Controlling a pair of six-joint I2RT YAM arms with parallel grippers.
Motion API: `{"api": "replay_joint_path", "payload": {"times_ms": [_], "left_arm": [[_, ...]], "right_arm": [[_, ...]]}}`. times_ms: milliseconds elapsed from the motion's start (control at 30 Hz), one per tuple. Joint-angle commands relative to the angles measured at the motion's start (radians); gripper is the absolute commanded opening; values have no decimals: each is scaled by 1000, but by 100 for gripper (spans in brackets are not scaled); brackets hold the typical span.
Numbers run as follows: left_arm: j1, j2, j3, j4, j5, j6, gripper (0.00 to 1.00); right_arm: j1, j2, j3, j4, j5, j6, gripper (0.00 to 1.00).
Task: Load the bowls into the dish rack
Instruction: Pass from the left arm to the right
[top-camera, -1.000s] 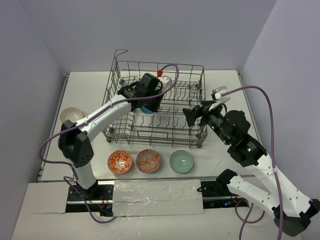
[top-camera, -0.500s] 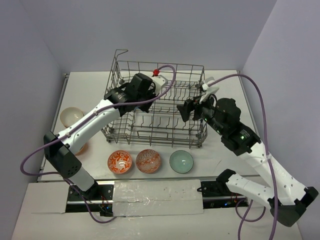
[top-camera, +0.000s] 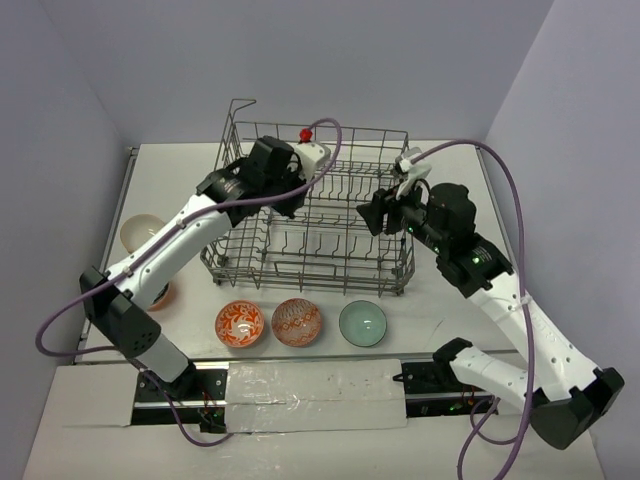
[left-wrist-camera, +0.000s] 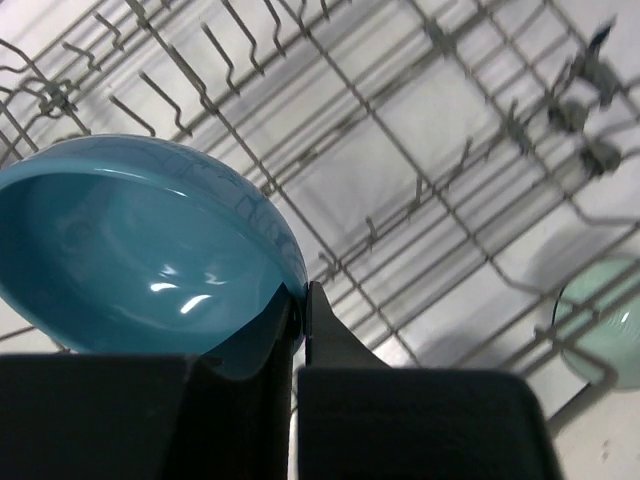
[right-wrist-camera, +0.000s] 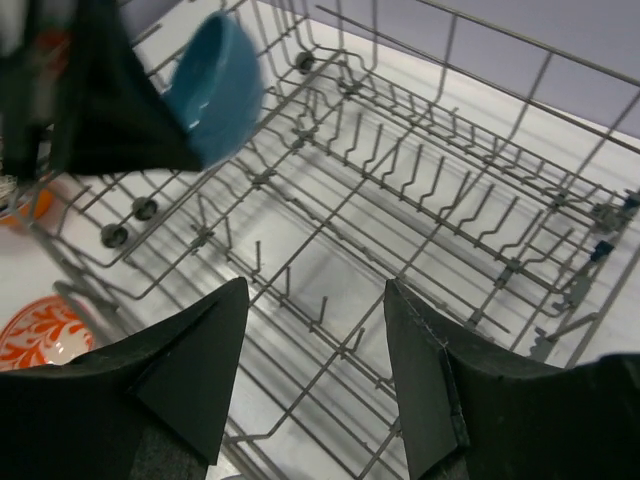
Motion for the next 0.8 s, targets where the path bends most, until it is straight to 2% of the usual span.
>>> {"api": "replay_joint_path", "payload": {"times_ms": [0, 167, 367, 500, 600, 767], "left_arm": [[45, 54, 116, 48, 92, -119, 0], [66, 154, 220, 114, 219, -313, 0], [80, 240, 322, 129, 230, -486, 0], [111, 289, 398, 91, 201, -595, 0], [137, 326, 444, 48, 233, -673, 0], [158, 430, 619, -120, 244, -701, 0]], "right_arm": [[0, -69, -26, 74, -123, -39, 64], [16, -135, -61, 116, -197, -93, 61], [57, -134, -40, 68, -219, -147, 63], [75, -111, 3, 34, -217, -179, 64], [98, -109, 26, -9, -211, -255, 64], [236, -82, 52, -72, -69, -384, 62]]}}
